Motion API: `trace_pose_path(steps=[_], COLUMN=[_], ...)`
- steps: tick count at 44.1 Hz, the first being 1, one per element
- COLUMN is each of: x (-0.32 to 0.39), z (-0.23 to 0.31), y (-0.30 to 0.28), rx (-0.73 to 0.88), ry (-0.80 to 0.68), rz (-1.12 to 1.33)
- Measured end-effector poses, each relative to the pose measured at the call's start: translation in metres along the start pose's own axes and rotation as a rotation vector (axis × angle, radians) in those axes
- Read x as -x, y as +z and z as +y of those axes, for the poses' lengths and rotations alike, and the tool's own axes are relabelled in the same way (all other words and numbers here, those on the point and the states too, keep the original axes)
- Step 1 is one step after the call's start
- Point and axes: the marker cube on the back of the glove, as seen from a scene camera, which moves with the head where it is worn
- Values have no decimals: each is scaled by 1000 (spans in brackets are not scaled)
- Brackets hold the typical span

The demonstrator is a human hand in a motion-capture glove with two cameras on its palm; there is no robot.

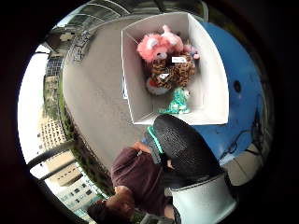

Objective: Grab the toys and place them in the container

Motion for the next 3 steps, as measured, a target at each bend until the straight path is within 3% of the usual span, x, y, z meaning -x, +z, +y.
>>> trace_pose_path(steps=[3], x=[-21], z=[12], y=[0], rx=[-24], ry=[25], rz=[-1])
